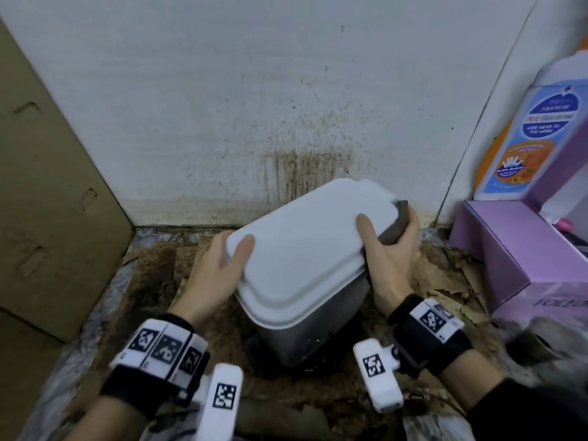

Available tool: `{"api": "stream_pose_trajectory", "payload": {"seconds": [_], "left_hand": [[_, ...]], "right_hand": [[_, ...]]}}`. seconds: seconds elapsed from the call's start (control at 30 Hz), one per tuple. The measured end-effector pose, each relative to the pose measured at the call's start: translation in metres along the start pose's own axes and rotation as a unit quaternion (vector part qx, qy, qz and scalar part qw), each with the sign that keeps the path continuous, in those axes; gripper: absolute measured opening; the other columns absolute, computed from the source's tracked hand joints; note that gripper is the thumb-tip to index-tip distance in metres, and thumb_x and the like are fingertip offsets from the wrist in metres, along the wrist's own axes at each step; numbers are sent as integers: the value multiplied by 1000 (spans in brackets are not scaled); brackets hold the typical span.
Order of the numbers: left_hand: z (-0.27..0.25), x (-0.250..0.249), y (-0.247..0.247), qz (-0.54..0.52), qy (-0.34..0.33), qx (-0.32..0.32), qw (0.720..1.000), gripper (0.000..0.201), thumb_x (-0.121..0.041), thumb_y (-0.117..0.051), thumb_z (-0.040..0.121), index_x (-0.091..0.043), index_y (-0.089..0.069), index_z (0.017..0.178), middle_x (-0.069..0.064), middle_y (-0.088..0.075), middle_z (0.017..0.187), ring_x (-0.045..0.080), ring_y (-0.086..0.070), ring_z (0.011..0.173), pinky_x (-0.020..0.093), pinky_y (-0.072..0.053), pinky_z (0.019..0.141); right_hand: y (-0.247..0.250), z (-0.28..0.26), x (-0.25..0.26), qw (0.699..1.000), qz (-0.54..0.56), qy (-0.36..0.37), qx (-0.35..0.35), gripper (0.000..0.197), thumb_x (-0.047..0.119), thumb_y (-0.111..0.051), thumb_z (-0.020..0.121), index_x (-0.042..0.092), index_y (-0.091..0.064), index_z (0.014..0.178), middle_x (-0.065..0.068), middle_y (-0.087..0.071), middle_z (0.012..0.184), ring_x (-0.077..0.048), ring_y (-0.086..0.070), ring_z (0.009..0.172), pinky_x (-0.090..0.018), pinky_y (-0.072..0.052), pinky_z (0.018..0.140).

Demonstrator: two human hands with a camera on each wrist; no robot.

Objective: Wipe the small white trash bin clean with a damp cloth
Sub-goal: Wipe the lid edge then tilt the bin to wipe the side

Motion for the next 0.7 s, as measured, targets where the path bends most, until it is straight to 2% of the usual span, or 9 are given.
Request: {"api": "stream_pose_trajectory", "payload": {"seconds": [0.1, 0.2, 0.3, 0.37, 0.47, 0.57, 0.63, 0.7], "left_hand": [[13, 0, 6, -27, 8, 24, 999, 75, -74, -57, 86, -38, -41, 149, -13, -55, 144, 11, -57, 129, 48, -50, 106], [21, 0, 11, -19, 17, 10, 1000, 86, -78, -55, 85, -38, -31, 157, -9, -42, 158, 17, -46, 141, 51, -44, 112], [25, 6, 10, -6, 15, -5, 1000, 91, -89, -53, 75, -44, -34, 153, -8, -39, 159, 19, -44, 142, 53, -43, 112], [23, 11, 9, 0, 20, -18, 1000, 90, -93, -52, 71, -48, -37, 148, -7, -38, 156, 21, -47, 138, 54, -45, 109], [16, 16, 5, 6, 33, -34, 999, 91, -95, -54, 67, -48, -38, 143, -7, -43, 149, 21, -51, 131, 53, -47, 107], [3, 18, -3, 28, 12, -49, 998, 100, -92, -61, 65, -43, -30, 146, -13, -43, 148, 17, -49, 133, 50, -46, 108], [-4, 18, -8, 32, -1, -57, 998, 103, -91, -64, 63, -43, -27, 147, -15, -43, 147, 14, -49, 133, 47, -46, 108], [-9, 20, -11, 9, -6, -60, 998, 103, -88, -66, 63, -43, -26, 147, -14, -44, 147, 13, -50, 133, 47, -46, 108]], "right_hand": [[-1, -28, -1, 999, -12, 1, -32, 97, 51, -77, 87, 38, -16, 162, -1, -19, 164, -23, -11, 153, -44, -24, 117], [-6, -40, -7, 999, -18, 3, -32, 98, 53, -74, 88, 38, -12, 162, 0, -15, 164, -21, -8, 153, -35, -21, 107], [-8, -38, -6, 1000, -8, 7, -29, 89, 54, -66, 94, 35, -13, 163, -1, -13, 166, -20, -5, 154, -33, -19, 105], [-7, -30, -6, 999, -3, 4, -37, 82, 54, -61, 97, 34, -16, 163, -3, -15, 166, -22, -6, 154, -33, -19, 108], [-4, -17, -3, 999, 6, -12, -30, 75, 55, -55, 100, 34, -19, 162, -3, -17, 166, -24, -8, 155, -38, -21, 114], [-2, 2, 3, 1000, 15, -18, -15, 72, 58, -52, 100, 33, -24, 162, -3, -25, 164, -25, -18, 153, -34, -22, 109], [3, 20, 2, 1000, 25, -9, 1, 72, 63, -55, 96, 34, -32, 158, 1, -38, 158, -24, -34, 147, -37, -30, 117], [9, 35, 2, 998, 45, 5, 36, 65, 58, -59, 97, 32, -42, 154, 8, -48, 152, -16, -46, 139, -41, -40, 118]]}}
Point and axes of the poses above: each hand's wrist, its own z-axis towards the middle knuckle, its own y-axis out of the back of the hand, x = y × z, the point moved 1 cm from there along z, towards the middle knuckle
